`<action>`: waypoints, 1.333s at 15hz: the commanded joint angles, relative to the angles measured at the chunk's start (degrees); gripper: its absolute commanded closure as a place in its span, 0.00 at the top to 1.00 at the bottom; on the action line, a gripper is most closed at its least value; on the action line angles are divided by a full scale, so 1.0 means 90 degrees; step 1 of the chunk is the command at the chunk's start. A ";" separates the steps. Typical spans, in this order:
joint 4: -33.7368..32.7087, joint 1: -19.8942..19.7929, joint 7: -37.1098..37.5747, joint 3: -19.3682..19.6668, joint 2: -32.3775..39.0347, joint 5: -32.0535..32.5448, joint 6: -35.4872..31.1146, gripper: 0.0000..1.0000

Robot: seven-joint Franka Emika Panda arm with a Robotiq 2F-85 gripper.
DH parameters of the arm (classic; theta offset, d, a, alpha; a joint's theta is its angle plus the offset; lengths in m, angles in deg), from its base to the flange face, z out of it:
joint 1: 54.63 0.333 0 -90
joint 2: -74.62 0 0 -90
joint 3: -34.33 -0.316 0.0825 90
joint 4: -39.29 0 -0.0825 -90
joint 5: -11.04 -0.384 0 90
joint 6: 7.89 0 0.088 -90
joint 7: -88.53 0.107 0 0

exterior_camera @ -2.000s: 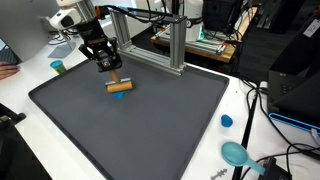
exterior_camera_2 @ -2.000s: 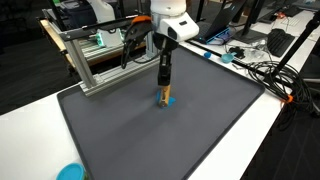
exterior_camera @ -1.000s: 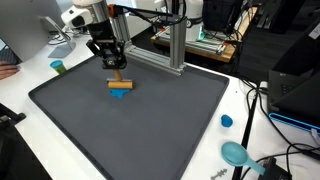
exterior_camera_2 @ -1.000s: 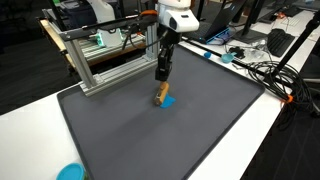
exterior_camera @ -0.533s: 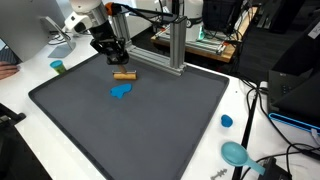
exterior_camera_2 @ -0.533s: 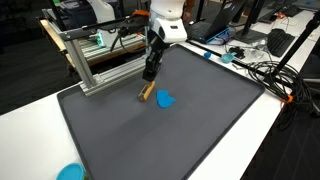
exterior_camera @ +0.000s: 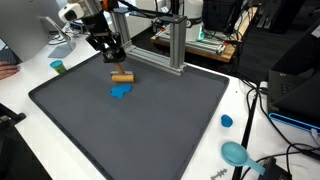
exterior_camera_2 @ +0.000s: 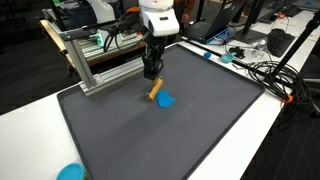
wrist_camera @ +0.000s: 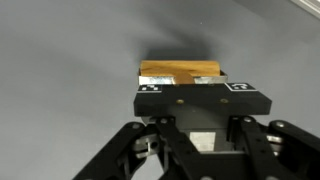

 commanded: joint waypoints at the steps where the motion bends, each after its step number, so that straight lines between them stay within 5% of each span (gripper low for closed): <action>1: 0.0803 -0.0176 -0.0251 -0.0083 -0.1157 -0.0705 -0.0058 0.22; 5: 0.1182 0.0037 0.0370 0.0120 -0.2338 -0.0962 0.0127 0.22; 9: 0.1357 0.0266 0.1822 0.0242 -0.3043 -0.0229 0.1036 0.22; 14: 0.2584 0.0480 0.2839 0.0195 -0.3861 0.0200 0.0705 0.22; 15: 0.1940 0.0510 0.2579 0.0270 -0.3334 0.0111 0.1023 0.47; 18: 0.2394 0.0559 0.2736 0.0261 -0.3584 0.0129 0.0825 0.47; 19: 0.2432 0.0559 0.2740 0.0263 -0.3618 0.0130 0.0816 0.22; 20: 0.2469 0.0591 0.2665 0.0263 -0.3535 0.0079 0.0698 0.22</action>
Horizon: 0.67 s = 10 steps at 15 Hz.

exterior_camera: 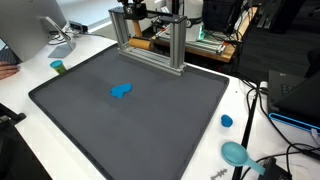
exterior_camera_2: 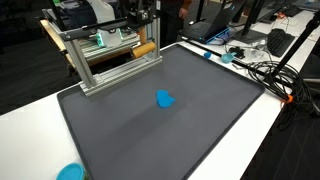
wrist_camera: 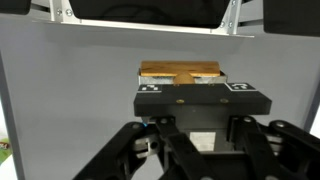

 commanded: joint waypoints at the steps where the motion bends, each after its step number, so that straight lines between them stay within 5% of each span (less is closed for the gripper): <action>1: 0.0110 0.0181 0.0063 0.0117 0.0090 -0.0016 -0.0228 0.22; 10: 0.1443 0.0365 0.1325 -0.0001 -0.1332 -0.0273 -0.0684 0.22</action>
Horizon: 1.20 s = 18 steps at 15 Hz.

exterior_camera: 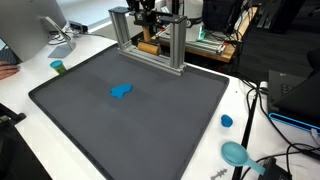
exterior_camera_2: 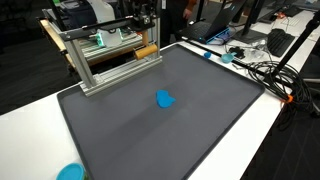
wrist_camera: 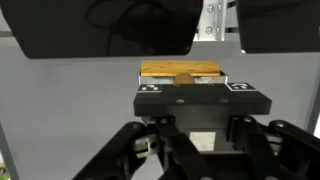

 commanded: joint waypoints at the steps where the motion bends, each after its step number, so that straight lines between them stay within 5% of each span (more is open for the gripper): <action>1: 0.0109 0.0067 0.0181 0.0054 -0.0186 -0.0023 0.0010 0.47; 9: 0.0424 0.0059 0.0389 0.0041 -0.0732 -0.0063 0.0010 0.47; 10: 0.0424 0.0059 0.0390 0.0041 -0.0732 -0.0063 0.0010 0.22; 18: 0.0624 -0.0013 0.0215 0.0050 -0.1466 0.0360 0.0142 0.22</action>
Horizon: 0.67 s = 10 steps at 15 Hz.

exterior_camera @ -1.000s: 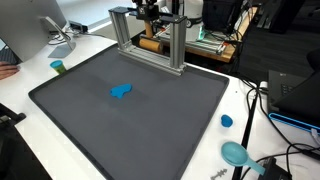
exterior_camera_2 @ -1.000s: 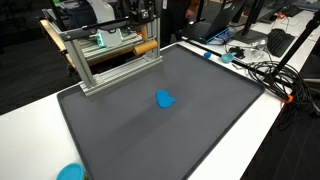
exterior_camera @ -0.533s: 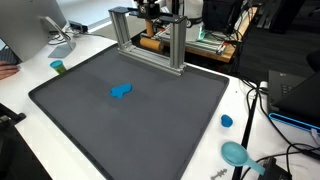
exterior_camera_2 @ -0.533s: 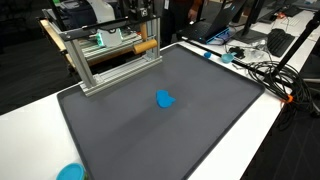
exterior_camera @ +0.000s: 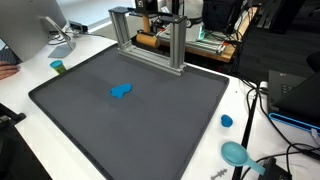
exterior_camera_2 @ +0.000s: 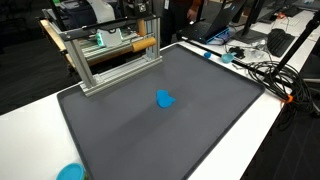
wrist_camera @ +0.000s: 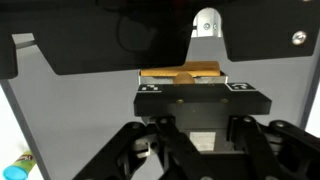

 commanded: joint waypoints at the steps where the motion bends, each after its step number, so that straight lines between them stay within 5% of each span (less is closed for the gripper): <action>1: 0.0207 0.0006 -0.0182 0.0033 -0.0496 0.0294 0.0204 0.22; 10: 0.0302 0.0332 -0.0857 0.0152 -0.0795 -0.0121 0.0958 0.22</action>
